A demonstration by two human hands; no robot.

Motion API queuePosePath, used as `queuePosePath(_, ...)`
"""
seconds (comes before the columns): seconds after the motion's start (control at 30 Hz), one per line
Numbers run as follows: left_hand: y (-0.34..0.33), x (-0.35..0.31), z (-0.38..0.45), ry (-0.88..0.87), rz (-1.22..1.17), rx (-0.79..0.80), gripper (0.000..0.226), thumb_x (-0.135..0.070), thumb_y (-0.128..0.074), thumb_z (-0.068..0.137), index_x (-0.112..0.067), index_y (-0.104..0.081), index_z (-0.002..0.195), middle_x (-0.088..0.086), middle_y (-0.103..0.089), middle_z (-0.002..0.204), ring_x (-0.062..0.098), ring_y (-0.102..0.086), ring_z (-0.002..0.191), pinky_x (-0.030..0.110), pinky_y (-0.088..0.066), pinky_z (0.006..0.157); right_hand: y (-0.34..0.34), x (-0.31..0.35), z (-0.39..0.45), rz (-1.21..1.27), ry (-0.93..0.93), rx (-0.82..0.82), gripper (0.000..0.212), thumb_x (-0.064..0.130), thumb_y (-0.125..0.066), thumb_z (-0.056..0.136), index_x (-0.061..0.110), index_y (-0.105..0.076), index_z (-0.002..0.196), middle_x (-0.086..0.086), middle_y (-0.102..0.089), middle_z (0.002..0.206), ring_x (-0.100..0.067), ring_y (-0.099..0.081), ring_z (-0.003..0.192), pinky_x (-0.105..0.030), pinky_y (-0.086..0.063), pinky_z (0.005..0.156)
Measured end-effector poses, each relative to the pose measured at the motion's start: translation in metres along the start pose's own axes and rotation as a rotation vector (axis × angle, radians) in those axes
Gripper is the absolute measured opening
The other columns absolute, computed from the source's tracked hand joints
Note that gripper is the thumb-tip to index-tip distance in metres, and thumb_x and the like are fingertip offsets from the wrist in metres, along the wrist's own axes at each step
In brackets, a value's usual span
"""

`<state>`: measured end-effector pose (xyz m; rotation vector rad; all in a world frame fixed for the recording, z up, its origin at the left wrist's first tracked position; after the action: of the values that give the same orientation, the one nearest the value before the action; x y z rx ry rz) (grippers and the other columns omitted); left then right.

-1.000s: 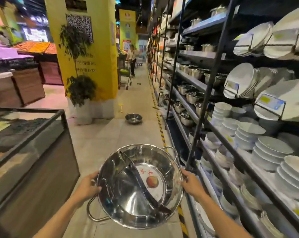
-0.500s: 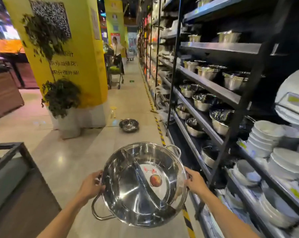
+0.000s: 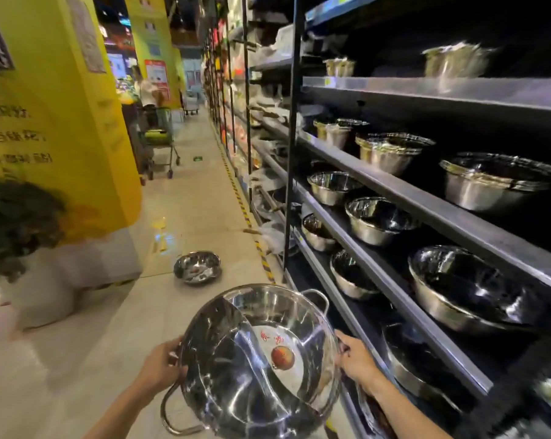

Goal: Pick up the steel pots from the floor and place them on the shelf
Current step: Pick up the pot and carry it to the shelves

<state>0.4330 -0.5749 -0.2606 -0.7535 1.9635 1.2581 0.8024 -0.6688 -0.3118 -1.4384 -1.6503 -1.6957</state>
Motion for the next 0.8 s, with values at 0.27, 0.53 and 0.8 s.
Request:
queuePosePath(0.27, -0.033, -0.055, 0.286, -0.146, 0.135, 0.254, 0.053, 0.007, -0.073, 0.068, -0.013, -0.062, 0.117, 0.005, -0.067, 0.074, 0.020, -0.059, 0.068, 0.039, -0.052, 0.072, -0.010, -0.032, 0.151, 0.131, -0.238, -0.267, 0.045, -0.016, -0.047, 0.085, -0.004, -0.050, 0.128, 0.014, -0.053, 0.046, 0.010, -0.054, 0.046, -0.001, -0.035, 0.048)
queuePosePath(0.53, -0.080, -0.162, 0.478, -0.465, 0.429, 0.545, 0.036, 0.007, -0.066, 0.072, -0.004, -0.065, 0.106, 0.012, -0.069, 0.082, 0.031, -0.069, 0.077, 0.030, -0.051, 0.066, -0.028, -0.028, 0.206, 0.210, -0.482, -0.625, 0.048, 0.004, -0.062, 0.083, 0.017, -0.054, 0.128, -0.020, -0.065, 0.120, -0.034, -0.059, 0.113, -0.013, -0.046, 0.086)
queuePosePath(0.8, -0.147, -0.219, 0.494, -0.705, 0.417, 0.919, 0.056, -0.015, -0.070, 0.070, -0.017, -0.055, 0.124, 0.016, -0.071, 0.096, 0.030, -0.065, 0.081, 0.030, -0.055, 0.064, -0.035, -0.010, 0.160, 0.220, -0.615, -0.923, 0.043, 0.002, -0.059, 0.086, 0.003, -0.053, 0.129, -0.025, -0.067, 0.109, -0.025, -0.060, 0.095, -0.032, -0.044, 0.084)
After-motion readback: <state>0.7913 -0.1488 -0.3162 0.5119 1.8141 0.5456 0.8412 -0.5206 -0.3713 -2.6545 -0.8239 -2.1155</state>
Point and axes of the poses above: each hand's wrist, its own z-axis towards the middle knuckle, its own y-axis out of the back of the hand, x = y × z, the point moved 8 cm from there along z, towards the middle knuckle
